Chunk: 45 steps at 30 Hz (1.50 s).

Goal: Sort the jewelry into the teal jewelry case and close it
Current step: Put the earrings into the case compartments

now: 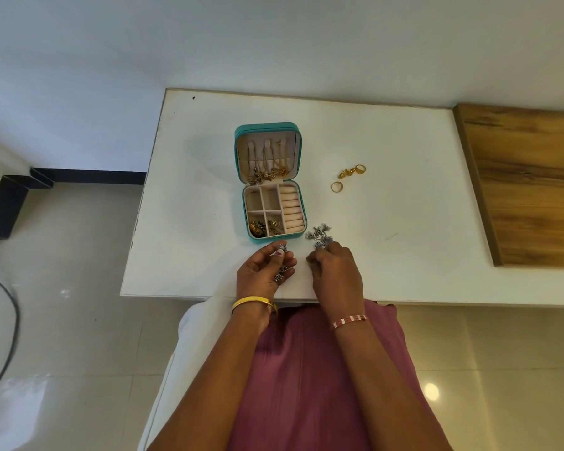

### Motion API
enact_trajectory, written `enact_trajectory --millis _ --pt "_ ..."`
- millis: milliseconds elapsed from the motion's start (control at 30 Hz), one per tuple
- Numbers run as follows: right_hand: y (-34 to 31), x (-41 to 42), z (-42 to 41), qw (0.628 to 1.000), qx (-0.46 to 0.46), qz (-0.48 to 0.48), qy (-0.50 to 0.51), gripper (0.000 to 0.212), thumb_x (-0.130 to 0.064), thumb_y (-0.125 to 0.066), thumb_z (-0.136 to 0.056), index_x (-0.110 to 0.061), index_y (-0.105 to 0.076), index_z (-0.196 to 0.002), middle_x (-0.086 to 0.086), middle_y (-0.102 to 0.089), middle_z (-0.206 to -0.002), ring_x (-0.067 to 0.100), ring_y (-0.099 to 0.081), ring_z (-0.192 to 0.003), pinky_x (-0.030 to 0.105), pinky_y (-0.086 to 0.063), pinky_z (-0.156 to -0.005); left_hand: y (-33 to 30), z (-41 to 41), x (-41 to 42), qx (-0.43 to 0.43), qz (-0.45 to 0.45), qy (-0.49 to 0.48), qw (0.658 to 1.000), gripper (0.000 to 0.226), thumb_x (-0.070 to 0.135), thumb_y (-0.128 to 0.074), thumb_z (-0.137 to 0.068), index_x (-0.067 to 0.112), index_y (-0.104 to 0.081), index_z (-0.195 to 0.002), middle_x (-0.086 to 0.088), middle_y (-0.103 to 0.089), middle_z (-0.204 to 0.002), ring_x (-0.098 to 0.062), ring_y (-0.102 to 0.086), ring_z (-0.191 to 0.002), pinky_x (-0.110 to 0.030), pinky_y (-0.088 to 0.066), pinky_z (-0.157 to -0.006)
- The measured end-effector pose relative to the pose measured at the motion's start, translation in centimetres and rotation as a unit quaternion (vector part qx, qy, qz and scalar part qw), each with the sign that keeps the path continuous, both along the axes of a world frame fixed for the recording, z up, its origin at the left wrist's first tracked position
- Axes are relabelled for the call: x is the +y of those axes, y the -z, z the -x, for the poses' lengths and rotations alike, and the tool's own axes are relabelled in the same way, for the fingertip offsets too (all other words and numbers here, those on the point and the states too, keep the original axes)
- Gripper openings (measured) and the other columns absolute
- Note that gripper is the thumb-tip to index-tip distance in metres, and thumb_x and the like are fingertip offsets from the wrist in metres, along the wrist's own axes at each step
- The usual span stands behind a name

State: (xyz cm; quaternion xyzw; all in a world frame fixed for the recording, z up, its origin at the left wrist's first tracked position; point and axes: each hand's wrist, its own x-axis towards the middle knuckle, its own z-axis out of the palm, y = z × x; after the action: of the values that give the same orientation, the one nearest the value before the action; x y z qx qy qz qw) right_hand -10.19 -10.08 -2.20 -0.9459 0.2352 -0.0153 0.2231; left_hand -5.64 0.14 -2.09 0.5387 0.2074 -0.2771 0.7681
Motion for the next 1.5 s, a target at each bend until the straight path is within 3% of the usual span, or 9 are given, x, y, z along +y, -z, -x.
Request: enact_trajectory --millis 200,467,600,767,900,1033,1167,1400,1500 --pt "0.1 -0.2 0.1 0.998 -0.048 -0.023 0.019 0.019 -0.005 -0.053 -0.088 0.002 -0.065 -0.102 0.021 -0.064 -0.100 0.034 -0.056 -0.096 0.034 -0.044 -0.081 -0.1 -0.1 0.0 0.018 0.018 -0.018 1.000 0.016 -0.002 -0.052 -0.085 0.009 -0.063 -0.088 0.004 -0.071 -0.061 -0.007 -0.068 -0.063 -0.022 -0.056 -0.067" --pt "-0.7 -0.4 0.0 0.955 -0.152 -0.217 0.131 0.009 -0.008 -0.056 -0.089 -0.006 -0.064 -0.090 -0.001 -0.061 -0.083 0.012 -0.055 -0.076 0.005 -0.039 -0.067 -0.3 -0.2 0.1 0.036 0.028 -0.022 0.999 0.016 -0.002 -0.052 -0.085 0.008 -0.064 -0.088 0.002 -0.071 -0.062 -0.008 -0.069 -0.063 -0.023 -0.056 -0.068" --pt "-1.4 -0.1 -0.2 0.895 -0.175 -0.360 0.196 0.010 -0.007 -0.050 -0.091 -0.013 -0.057 -0.086 0.000 -0.062 -0.082 0.019 -0.063 -0.080 0.023 -0.055 -0.072 -0.5 -0.1 0.3 0.025 0.002 -0.024 0.999 0.016 -0.001 -0.053 -0.085 0.010 -0.064 -0.086 0.004 -0.071 -0.062 -0.007 -0.068 -0.064 -0.023 -0.056 -0.069" --pt "-3.1 0.5 -0.6 0.844 -0.200 -0.445 0.222 0.010 -0.007 -0.048 -0.092 -0.007 -0.058 -0.091 0.010 -0.065 -0.086 0.022 -0.065 -0.077 0.017 -0.056 -0.061 -1.2 0.1 1.0 -0.027 -0.032 -0.014 0.999 0.015 0.002 -0.056 -0.084 0.012 -0.066 -0.089 0.007 -0.072 -0.065 -0.007 -0.068 -0.071 -0.021 -0.056 -0.070" --pt "-4.6 0.8 -2.0 0.834 -0.222 -0.469 0.189 0.012 -0.005 -0.050 -0.092 -0.008 -0.060 -0.086 0.003 -0.063 -0.076 0.012 -0.066 -0.067 0.021 -0.057 -0.061 -2.3 -0.7 1.6 -0.073 -0.053 -0.028 0.996 0.018 0.000 -0.058 -0.082 0.016 -0.066 -0.086 0.009 -0.071 -0.066 -0.006 -0.068 -0.070 -0.021 -0.056 -0.071" --pt "-5.6 0.9 -5.0 0.846 -0.222 -0.461 0.153 0.010 -0.006 -0.052 -0.090 -0.008 -0.061 -0.085 0.009 -0.065 -0.076 0.016 -0.066 -0.067 0.026 -0.058 -0.063 -3.5 -3.0 1.6 -0.108 -0.074 -0.054 0.990 0.017 0.000 -0.059 -0.082 0.010 -0.066 -0.094 0.000 -0.069 -0.080 -0.012 -0.065 -0.078 -0.022 -0.054 -0.076" --pt "-4.7 0.6 -8.6 0.898 -0.195 -0.379 0.108 0.006 -0.010 -0.056 -0.089 -0.008 -0.061 -0.086 0.018 -0.068 -0.086 0.029 -0.068 -0.076 0.042 -0.058 -0.070 -4.2 -5.3 1.3 -0.123 -0.107 -0.065 0.985 0.017 0.004 -0.060 -0.082 0.014 -0.066 -0.094 -0.009 -0.067 -0.093 -0.021 -0.064 -0.088 -0.029 -0.053 -0.084" --pt "-2.8 0.1 -11.9 0.970 -0.132 -0.201 0.034 0.018 -0.016 -0.057 -0.089 -0.004 -0.063 -0.101 0.015 -0.068 -0.102 0.026 -0.064 -0.092 0.027 -0.050 -0.078 -3.4 -7.0 1.0 -0.079 -0.103 -0.076 0.989 0.019 0.003 -0.059 -0.083 0.015 -0.066 -0.097 -0.009 -0.067 -0.096 -0.027 -0.063 -0.093 -0.037 -0.052 -0.089" --pt "-2.2 0.1 -12.3 0.983 -0.110 -0.149 0.009 0.019 -0.019 -0.058 -0.088 -0.006 -0.063 -0.102 0.015 -0.068 -0.104 0.028 -0.064 -0.091 0.031 -0.050 -0.078 -3.2 -6.9 1.2 -0.067 -0.111 -0.074 0.989 0.018 0.007 -0.060 -0.083 0.018 -0.065 -0.096 -0.008 -0.067 -0.099 -0.028 -0.063 -0.097 -0.038 -0.050 -0.092"
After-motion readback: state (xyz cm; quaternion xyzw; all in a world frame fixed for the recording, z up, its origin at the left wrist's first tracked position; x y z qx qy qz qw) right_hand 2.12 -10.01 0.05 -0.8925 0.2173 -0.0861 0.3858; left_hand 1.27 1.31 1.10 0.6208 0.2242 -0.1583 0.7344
